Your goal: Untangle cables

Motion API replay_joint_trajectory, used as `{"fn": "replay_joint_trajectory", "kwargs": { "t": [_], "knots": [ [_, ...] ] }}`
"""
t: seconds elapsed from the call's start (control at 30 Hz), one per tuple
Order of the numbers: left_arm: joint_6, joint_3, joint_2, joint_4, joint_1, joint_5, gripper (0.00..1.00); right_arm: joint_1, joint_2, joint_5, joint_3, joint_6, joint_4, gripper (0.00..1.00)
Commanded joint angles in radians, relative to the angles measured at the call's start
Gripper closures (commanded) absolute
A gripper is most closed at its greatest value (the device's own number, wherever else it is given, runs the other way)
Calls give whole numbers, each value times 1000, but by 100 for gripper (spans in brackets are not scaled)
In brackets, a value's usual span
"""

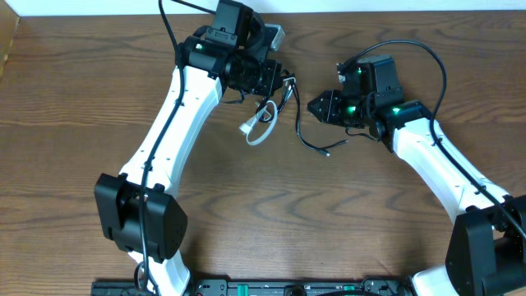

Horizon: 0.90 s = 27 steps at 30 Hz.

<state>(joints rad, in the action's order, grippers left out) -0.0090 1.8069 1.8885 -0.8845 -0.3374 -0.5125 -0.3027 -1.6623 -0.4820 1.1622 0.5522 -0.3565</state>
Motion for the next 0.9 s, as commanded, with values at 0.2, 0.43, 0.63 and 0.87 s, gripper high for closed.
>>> {"fn": "replay_joint_trajectory", "kwargs": {
  "t": [0.2,0.43,0.63,0.87],
  "knots": [
    [-48,3,17,-12,-40,-46,93,-6,0,-48,1,241,18,39],
    [-148,3,17,-7,-53,-61,93,-6,-14,-49,1,353,123,39],
    [-178,3,17,14,-53,-139,93,-7,-35,-32,1,381,185,38],
    [-235,4,9,84,-53,-156,93,-8,-85,-19,1,271,104,39]
  ]
}}
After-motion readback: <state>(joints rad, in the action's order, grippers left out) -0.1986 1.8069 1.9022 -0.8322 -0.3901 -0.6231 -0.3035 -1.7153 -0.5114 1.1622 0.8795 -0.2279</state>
